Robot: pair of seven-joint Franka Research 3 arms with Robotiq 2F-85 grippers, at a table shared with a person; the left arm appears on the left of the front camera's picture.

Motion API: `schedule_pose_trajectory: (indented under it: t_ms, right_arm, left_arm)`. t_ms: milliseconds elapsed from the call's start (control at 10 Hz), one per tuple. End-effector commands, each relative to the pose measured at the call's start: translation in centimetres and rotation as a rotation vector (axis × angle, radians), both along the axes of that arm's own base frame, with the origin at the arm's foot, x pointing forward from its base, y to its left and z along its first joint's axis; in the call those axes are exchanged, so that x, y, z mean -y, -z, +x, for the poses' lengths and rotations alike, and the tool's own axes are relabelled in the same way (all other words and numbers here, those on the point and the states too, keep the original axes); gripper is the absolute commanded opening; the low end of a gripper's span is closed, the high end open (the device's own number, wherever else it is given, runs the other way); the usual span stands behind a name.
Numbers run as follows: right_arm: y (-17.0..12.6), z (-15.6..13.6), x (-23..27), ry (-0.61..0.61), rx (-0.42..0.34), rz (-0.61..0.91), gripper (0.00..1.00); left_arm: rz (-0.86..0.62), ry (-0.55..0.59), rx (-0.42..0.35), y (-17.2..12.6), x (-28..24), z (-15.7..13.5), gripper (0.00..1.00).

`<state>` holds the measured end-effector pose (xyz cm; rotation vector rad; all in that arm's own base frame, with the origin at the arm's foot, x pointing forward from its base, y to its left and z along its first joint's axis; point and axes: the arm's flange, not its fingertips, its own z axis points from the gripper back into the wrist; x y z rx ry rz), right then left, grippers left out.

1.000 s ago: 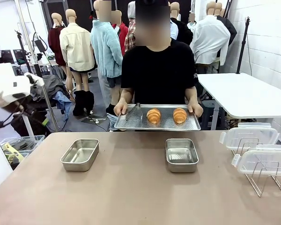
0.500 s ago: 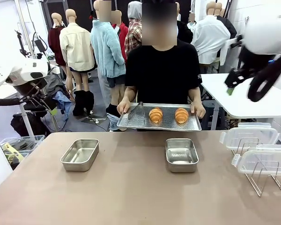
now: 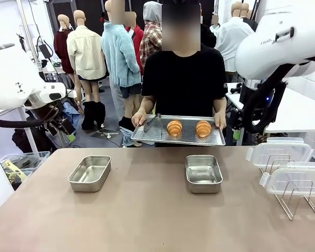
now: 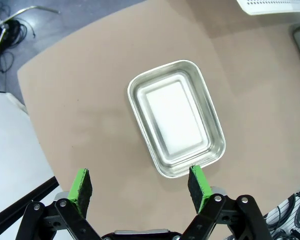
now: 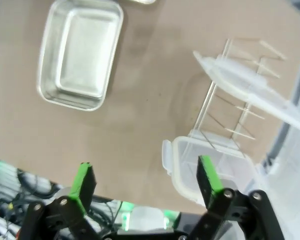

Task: Place the bread in airtight containers.
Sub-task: Lift both Airtight Container.

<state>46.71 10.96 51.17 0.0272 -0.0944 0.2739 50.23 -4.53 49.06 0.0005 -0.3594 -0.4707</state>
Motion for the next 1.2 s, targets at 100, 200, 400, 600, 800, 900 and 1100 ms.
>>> schedule_pose_trajectory:
  t_ms: [100,200,400,600,800,900,1100]
  right_arm:
    - [-2.0,-0.4,0.1,-0.06,0.037,0.003,1.0]
    - [-0.7,-0.1,0.0,-0.014,0.014,0.001,1.0]
    - [2.4,2.4,-2.3,-0.073,-0.067,0.061,1.0]
    - [5.7,3.4,-4.7,-0.051,-0.105,0.088,1.0]
    - [9.9,5.6,-6.7,-0.048,-0.098,0.057,1.0]
    - [11.7,6.4,-7.4,-0.039,-0.101,0.049,1.0]
    - [14.8,7.2,-7.5,-0.031,-0.087,0.043,1.0]
  left_arm:
    - [0.034,0.009,0.04,-1.7,-0.3,-0.6,1.0]
    - [0.005,0.003,0.01,-0.5,0.1,-0.1,1.0]
    - [-0.075,-0.013,-0.073,2.7,0.1,2.6,1.0]
    - [-0.123,-0.078,-0.117,5.1,0.0,3.4,1.0]
    - [-0.127,-0.1,-0.117,7.0,0.0,4.8,1.0]
    - [-0.108,-0.137,-0.146,8.2,-0.1,6.0,1.0]
    - [-0.062,-0.17,-0.196,10.7,0.2,8.3,1.0]
